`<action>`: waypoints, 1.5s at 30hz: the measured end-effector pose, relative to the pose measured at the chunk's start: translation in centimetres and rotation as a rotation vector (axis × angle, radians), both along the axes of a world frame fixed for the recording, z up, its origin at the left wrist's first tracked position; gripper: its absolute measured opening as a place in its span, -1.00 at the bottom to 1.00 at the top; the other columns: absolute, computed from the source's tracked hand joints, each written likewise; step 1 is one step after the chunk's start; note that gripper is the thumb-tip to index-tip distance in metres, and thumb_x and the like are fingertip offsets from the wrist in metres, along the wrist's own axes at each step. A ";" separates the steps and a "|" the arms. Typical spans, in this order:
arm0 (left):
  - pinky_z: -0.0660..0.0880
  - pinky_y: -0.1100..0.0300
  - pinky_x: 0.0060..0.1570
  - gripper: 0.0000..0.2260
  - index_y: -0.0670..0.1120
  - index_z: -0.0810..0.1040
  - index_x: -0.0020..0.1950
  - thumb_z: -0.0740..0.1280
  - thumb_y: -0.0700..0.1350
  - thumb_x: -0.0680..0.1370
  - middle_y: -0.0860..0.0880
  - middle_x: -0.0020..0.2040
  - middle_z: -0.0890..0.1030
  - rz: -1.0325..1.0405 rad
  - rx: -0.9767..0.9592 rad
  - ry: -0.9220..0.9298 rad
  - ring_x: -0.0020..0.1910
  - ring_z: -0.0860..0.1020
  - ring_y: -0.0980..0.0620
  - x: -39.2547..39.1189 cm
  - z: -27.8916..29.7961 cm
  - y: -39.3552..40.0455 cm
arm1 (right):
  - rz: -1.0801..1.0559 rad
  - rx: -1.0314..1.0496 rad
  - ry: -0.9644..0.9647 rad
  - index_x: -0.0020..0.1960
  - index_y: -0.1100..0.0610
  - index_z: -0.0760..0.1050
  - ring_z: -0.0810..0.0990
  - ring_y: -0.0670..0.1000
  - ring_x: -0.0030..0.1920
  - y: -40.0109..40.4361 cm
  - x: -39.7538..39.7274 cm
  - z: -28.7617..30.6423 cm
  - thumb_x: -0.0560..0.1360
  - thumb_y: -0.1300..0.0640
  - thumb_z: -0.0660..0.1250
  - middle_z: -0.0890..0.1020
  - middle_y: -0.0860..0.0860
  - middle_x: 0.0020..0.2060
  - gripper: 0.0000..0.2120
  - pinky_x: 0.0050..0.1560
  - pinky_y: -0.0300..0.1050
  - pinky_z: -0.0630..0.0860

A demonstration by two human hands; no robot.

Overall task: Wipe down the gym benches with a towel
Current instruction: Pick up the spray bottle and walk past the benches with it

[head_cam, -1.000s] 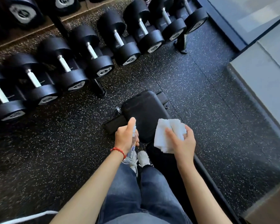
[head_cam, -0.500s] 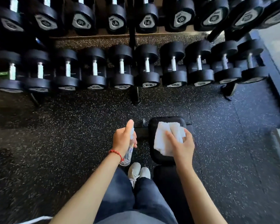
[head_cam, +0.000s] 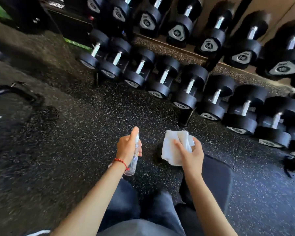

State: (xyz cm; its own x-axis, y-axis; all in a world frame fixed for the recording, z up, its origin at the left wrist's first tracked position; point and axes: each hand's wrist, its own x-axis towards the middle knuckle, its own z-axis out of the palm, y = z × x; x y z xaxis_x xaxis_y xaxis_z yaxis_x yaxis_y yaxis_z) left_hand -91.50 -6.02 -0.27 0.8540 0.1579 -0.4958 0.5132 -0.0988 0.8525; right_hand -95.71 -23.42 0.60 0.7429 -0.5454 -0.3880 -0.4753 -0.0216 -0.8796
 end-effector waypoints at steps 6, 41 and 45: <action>0.43 0.24 -0.49 -0.43 -0.17 0.41 -0.54 0.21 0.17 0.56 -0.09 -0.60 0.46 0.161 -0.021 0.006 -0.60 0.45 -0.03 5.5 0.1 9.4 | 0.154 -0.028 -0.009 0.22 0.07 0.41 0.52 0.01 0.03 9.0 7.6 0.4 0.34 0.01 0.49 0.54 -0.03 0.01 -0.49 0.12 0.03 0.48; 0.50 0.20 -0.44 -0.47 -0.18 0.42 -0.46 0.21 0.18 0.55 -0.07 -0.55 0.50 0.734 0.009 0.052 -0.54 0.50 -0.04 39.5 1.3 38.6 | 0.734 0.000 -0.015 0.23 0.10 0.41 0.57 0.00 0.03 40.1 53.4 1.5 0.30 -0.06 0.50 0.58 0.02 0.06 -0.42 0.11 0.01 0.51; 0.41 0.28 -0.56 -0.48 -0.18 0.42 -0.46 0.20 0.15 0.56 -0.05 -0.55 0.49 0.752 0.006 0.054 -0.56 0.48 -0.02 43.7 -0.1 42.6 | 0.756 -0.018 -0.012 0.25 0.14 0.39 0.51 0.02 0.07 44.6 57.4 0.5 0.33 -0.01 0.49 0.53 0.03 0.09 -0.42 0.11 -0.07 0.45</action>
State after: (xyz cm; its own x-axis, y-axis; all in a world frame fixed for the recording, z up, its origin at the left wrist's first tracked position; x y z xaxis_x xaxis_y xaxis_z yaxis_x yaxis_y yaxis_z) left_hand -47.83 36.56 -0.33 0.4895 0.6911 -0.5318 0.4855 0.2906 0.8245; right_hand -38.28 21.23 1.12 0.9214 0.1084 -0.3733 -0.3154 -0.3526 -0.8810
